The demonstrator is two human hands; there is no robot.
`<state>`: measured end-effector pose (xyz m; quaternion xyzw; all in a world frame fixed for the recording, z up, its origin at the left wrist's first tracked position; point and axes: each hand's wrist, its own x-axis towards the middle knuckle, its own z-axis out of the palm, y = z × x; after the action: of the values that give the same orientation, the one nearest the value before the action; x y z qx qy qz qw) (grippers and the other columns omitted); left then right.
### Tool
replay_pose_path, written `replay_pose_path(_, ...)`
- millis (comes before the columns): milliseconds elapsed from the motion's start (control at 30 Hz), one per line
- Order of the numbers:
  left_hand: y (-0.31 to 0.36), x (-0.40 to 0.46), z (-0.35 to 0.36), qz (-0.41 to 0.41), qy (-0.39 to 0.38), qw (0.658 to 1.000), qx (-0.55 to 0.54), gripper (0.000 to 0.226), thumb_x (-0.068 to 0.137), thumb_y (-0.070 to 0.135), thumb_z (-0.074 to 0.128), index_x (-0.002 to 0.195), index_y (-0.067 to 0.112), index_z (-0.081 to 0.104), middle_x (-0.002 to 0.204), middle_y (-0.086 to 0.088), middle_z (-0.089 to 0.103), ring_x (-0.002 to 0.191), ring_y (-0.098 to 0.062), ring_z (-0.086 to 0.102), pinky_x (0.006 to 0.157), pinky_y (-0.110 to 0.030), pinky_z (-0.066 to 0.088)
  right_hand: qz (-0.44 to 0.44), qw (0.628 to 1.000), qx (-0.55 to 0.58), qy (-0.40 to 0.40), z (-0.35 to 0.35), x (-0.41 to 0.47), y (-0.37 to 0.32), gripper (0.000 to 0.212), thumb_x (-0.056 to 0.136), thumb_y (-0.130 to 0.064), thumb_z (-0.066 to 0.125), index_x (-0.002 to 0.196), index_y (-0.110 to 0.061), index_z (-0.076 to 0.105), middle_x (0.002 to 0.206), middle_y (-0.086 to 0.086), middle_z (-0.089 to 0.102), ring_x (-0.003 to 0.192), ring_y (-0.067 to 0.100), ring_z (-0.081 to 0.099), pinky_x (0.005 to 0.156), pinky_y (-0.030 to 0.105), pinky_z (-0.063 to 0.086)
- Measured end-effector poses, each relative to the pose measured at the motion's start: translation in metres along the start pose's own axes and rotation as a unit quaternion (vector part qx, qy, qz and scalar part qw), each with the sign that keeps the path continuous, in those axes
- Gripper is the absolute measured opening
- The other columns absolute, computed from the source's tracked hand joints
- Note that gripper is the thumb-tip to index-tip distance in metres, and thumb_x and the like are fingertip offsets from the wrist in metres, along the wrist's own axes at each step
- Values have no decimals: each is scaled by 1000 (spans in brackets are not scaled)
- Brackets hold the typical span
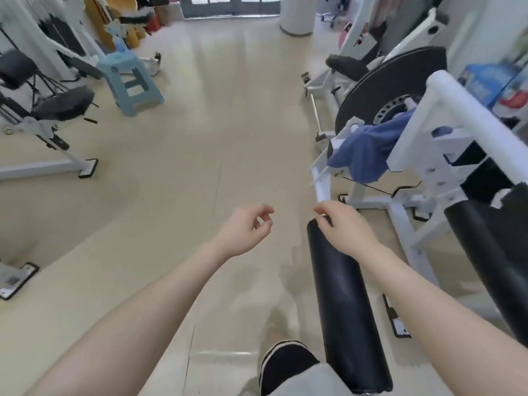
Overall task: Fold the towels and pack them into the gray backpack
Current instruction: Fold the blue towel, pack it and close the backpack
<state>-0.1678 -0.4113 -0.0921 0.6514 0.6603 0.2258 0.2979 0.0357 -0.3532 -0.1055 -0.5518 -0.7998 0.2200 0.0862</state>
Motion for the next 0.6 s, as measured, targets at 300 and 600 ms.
replay_pose_path(300, -8, 224, -26, 96, -59, 993, 21, 25, 91, 12, 49, 114, 8, 59, 94, 0, 61, 75, -13, 52, 66, -17, 38, 152, 982, 58, 96, -36, 177, 61, 25, 94, -18, 41, 111, -6, 57, 108, 11, 63, 97, 29, 58, 83, 43, 50)
replay_pose_path(600, -3, 403, -45, 121, -136, 981, 62, 24, 93, 18, 46, 113, 17, 60, 93, 7, 58, 80, -13, 56, 83, -30, 47, 268, 960, -40, 78, -64, 314, 117, 32, 95, -15, 39, 127, -12, 43, 132, 8, 41, 108, 30, 53, 75, 36, 44)
